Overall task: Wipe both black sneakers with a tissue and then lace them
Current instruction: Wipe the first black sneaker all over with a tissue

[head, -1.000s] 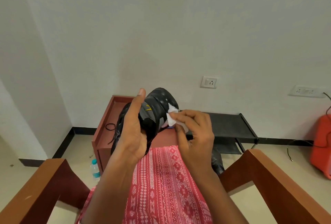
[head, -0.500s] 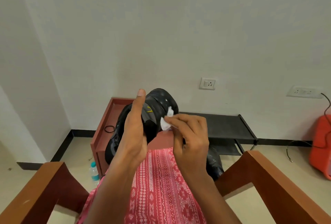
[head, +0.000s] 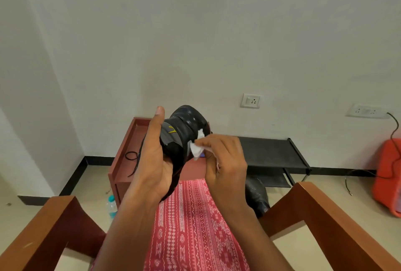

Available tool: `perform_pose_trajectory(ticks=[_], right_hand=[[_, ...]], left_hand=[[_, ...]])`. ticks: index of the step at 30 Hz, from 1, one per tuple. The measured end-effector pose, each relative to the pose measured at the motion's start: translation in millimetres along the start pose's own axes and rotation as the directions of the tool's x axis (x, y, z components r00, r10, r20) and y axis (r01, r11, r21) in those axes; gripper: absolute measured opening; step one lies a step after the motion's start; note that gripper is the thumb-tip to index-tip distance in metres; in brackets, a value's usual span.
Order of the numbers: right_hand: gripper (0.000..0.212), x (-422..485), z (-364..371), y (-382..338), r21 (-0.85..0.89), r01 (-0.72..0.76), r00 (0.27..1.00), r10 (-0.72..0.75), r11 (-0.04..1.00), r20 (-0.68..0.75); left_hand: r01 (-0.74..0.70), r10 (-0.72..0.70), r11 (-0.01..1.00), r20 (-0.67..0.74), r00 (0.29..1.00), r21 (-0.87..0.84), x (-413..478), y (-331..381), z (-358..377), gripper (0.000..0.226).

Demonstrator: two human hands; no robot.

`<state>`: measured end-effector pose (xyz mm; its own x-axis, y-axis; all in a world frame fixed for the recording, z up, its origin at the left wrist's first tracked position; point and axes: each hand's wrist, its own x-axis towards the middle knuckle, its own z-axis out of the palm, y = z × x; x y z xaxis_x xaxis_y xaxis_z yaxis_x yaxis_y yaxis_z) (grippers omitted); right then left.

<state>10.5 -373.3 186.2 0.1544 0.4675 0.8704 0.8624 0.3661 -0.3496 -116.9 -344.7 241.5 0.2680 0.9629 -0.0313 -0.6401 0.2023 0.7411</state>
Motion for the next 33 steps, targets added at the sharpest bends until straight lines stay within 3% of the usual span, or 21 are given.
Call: perform_pose_trajectory(ticks=[5,10,12,15,17,19,25,33], right_hand=[[0.038,25.7,-5.9,-6.9,0.019,-0.048,0.994,0.050,0.999,-0.093],[0.037,45.5,-4.6,-1.8,0.044,-0.119,0.980,0.125,0.992,-0.154],[0.036,44.0,-4.6,4.7,0.037,-0.142,0.979,0.146,0.989,-0.143],[0.032,41.5,-6.2,8.9,0.035,-0.140,0.982,0.143,0.990,-0.127],[0.028,39.7,-6.7,7.1,0.059,-0.135,0.981,0.142,0.989,-0.135],[0.029,35.4,-6.3,4.3,0.072,-0.129,0.979,0.138,0.989,-0.148],[0.037,-4.0,-1.7,6.3,0.022,-0.113,0.988,0.115,0.993,-0.106],[0.024,41.3,-8.7,2.5,0.062,-0.064,0.976,0.075,0.996,-0.203]], left_hand=[[0.055,-0.054,0.998,0.017,0.998,-0.033,4.6,0.5,-2.6,0.058],[0.166,-0.145,0.984,0.252,0.957,-0.064,7.8,0.3,-9.2,0.075],[0.160,-0.145,0.987,0.333,0.932,-0.020,6.4,-1.1,-12.8,0.069],[0.040,-0.104,0.985,0.394,0.913,0.166,5.7,-1.6,-15.6,0.035],[-0.033,-0.100,0.952,0.410,0.906,0.305,4.6,-1.2,-14.3,0.047],[-0.062,-0.082,0.937,0.389,0.918,0.344,3.3,-1.1,-9.8,0.061],[-0.117,0.056,0.970,0.275,0.960,0.212,5.6,1.8,-10.5,0.028],[-0.100,0.055,0.974,0.216,0.975,0.202,8.3,4.3,-13.3,0.021]])
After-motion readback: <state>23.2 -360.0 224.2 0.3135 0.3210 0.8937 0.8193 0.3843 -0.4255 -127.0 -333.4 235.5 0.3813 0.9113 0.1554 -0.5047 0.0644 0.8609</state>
